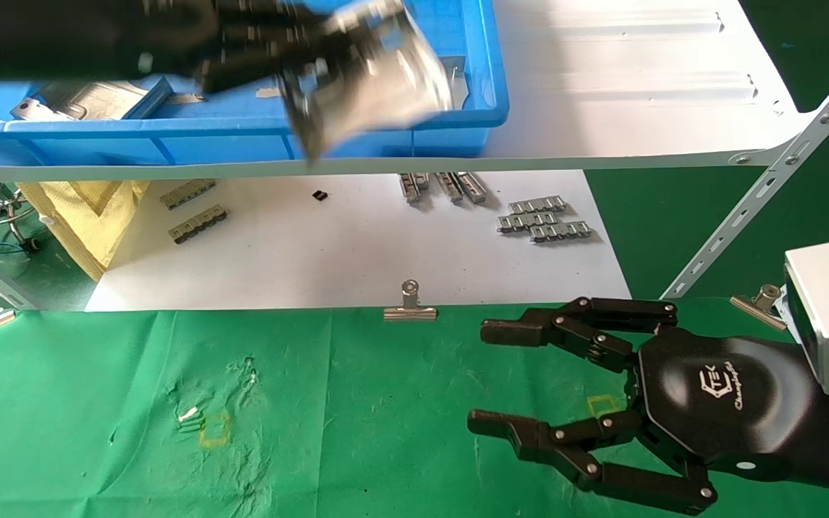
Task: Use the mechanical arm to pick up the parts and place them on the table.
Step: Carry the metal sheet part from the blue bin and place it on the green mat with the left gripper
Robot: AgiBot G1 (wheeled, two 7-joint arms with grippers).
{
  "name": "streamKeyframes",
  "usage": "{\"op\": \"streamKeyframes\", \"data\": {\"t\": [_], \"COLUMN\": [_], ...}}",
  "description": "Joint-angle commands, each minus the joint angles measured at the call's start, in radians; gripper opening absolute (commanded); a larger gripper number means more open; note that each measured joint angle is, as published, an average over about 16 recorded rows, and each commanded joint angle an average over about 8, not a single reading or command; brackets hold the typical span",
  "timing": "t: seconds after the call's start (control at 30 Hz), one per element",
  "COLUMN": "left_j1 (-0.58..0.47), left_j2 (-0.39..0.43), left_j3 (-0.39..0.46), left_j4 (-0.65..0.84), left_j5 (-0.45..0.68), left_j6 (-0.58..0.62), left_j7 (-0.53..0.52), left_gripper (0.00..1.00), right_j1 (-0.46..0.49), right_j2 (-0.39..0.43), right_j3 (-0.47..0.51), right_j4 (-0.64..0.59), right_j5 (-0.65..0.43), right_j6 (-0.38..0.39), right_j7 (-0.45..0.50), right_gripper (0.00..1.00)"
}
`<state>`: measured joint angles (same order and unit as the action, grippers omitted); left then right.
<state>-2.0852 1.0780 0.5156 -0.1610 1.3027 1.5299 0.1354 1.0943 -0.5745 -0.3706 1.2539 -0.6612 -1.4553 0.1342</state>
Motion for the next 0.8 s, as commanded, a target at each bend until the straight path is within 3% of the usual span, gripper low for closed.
{"op": "streamKeyframes", "data": {"t": [0.03, 0.2, 0.47, 0.6, 0.8], "left_j1": [0.016, 0.095, 0.249, 0.299, 0.338], "left_j2": [-0.015, -0.072, -0.249, -0.296, -0.297], "left_j3": [-0.009, 0.039, 0.193, 0.262, 0.348], "left_j4": [-0.007, -0.175, -0.504, -0.508, -0.386], "left_j5": [-0.015, -0.077, -0.230, -0.233, -0.168], "left_j6": [0.070, 0.081, 0.070, 0.061, 0.041], "left_j7": [0.039, 0.078, 0.149, 0.252, 0.398], "left_gripper": [0.00, 0.00, 0.00, 0.00, 0.00], "right_j1": [0.000, 0.000, 0.000, 0.000, 0.000], "right_j2": [0.000, 0.000, 0.000, 0.000, 0.000], "right_j3": [0.000, 0.000, 0.000, 0.000, 0.000], "right_j4": [0.000, 0.000, 0.000, 0.000, 0.000], "right_j5": [0.000, 0.000, 0.000, 0.000, 0.000], "right_j6": [0.000, 0.000, 0.000, 0.000, 0.000], "right_j7": [0.000, 0.000, 0.000, 0.000, 0.000], "right_gripper": [1.00, 1.00, 1.00, 1.00, 1.00]}}
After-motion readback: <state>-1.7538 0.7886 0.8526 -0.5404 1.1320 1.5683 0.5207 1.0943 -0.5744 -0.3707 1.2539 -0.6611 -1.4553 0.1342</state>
